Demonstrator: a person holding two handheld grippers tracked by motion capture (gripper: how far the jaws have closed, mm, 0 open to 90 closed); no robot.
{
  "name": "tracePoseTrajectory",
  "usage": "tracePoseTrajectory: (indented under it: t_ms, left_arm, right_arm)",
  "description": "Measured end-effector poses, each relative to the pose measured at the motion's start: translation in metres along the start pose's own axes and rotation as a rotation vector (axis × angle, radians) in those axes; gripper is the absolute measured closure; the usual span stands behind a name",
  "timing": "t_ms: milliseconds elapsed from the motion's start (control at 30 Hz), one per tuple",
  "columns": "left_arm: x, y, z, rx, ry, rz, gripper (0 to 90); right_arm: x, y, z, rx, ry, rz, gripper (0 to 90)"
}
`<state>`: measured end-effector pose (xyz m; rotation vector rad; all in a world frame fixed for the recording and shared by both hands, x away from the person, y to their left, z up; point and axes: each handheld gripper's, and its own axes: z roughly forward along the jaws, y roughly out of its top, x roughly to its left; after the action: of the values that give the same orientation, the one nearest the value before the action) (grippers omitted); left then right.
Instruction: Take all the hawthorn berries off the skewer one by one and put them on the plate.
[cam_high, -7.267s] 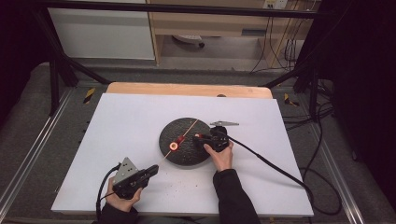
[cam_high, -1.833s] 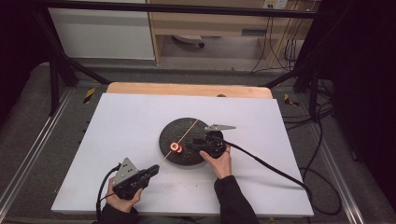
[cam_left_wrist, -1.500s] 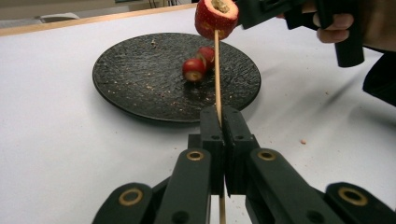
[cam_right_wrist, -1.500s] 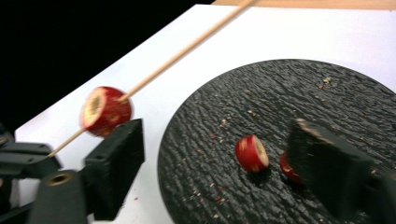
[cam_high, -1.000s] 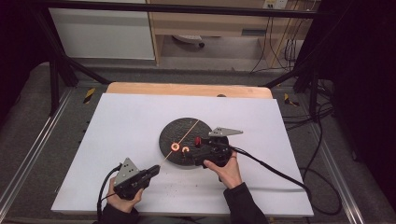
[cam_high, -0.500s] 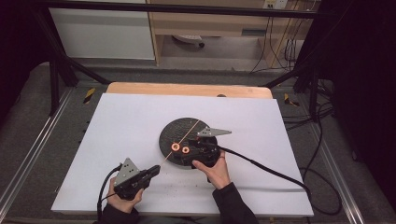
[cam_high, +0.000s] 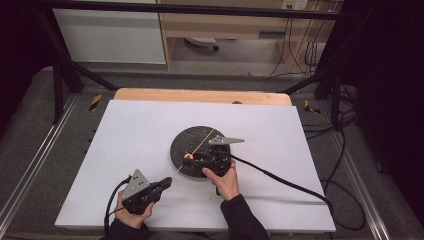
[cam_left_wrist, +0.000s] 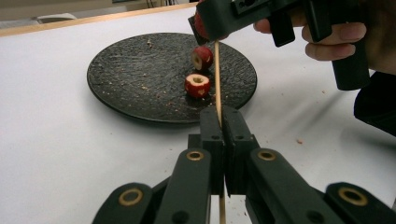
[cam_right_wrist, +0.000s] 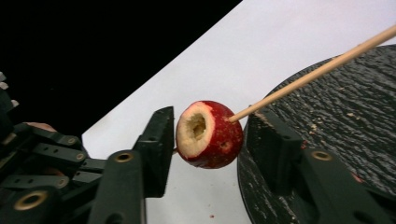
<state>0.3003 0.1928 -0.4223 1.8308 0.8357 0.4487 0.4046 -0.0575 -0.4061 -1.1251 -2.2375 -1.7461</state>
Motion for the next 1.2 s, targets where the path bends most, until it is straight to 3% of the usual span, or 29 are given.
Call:
tracePoseTrajectory:
  t_ms: [100, 333, 1200]
  left_arm:
    - [0.0, 0.0, 0.0, -0.001, -0.002, 0.0, 88.1]
    - [-0.001, 0.001, -0.002, -0.01, -0.003, 0.003, 88.2]
    - [-0.001, 0.002, -0.003, -0.02, -0.006, 0.005, 88.1]
  right_arm:
    - [0.001, 0.001, -0.002, -0.005, 0.009, -0.001, 60.8]
    - [0.0, 0.009, -0.008, -0.021, 0.001, 0.0, 61.8]
    - [-0.03, 0.054, -0.045, -0.101, -0.138, 0.014, 62.3]
